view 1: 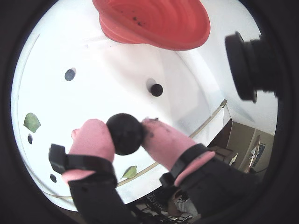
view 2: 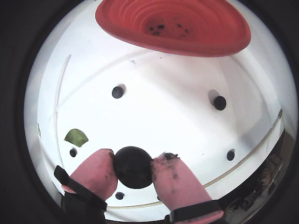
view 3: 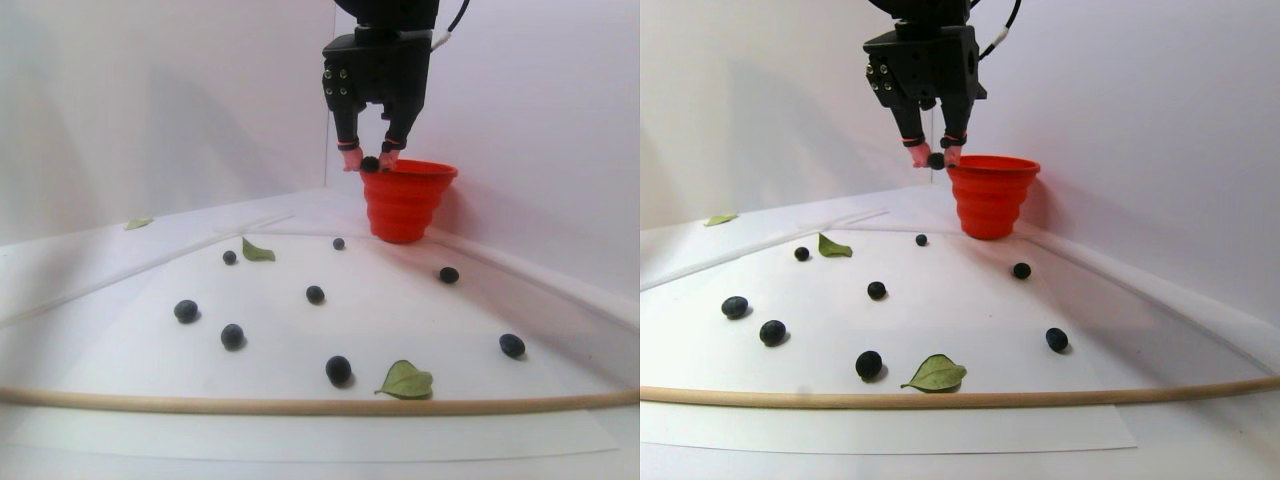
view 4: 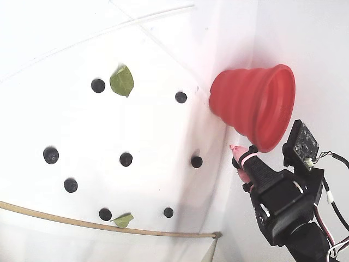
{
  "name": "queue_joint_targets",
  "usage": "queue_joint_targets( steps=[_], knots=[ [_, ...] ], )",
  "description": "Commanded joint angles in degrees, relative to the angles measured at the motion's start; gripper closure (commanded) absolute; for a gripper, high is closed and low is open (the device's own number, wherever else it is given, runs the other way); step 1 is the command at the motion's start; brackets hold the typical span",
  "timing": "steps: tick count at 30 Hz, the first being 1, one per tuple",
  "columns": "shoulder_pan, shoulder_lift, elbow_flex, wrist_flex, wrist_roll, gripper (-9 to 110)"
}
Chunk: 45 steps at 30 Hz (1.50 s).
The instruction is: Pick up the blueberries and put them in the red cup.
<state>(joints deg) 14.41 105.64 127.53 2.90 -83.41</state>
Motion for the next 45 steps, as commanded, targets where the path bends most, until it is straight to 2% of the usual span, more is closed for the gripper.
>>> queue_joint_targets(
  steps=[1,15,45],
  knots=[
    [2.29,7.29,-5.63,0.18,-0.97,90],
    [4.31,3.43,-12.74,0.0,-3.34,90],
    [9.14,-14.59,-24.35,-8.88,-7.21,89]
  ],
)
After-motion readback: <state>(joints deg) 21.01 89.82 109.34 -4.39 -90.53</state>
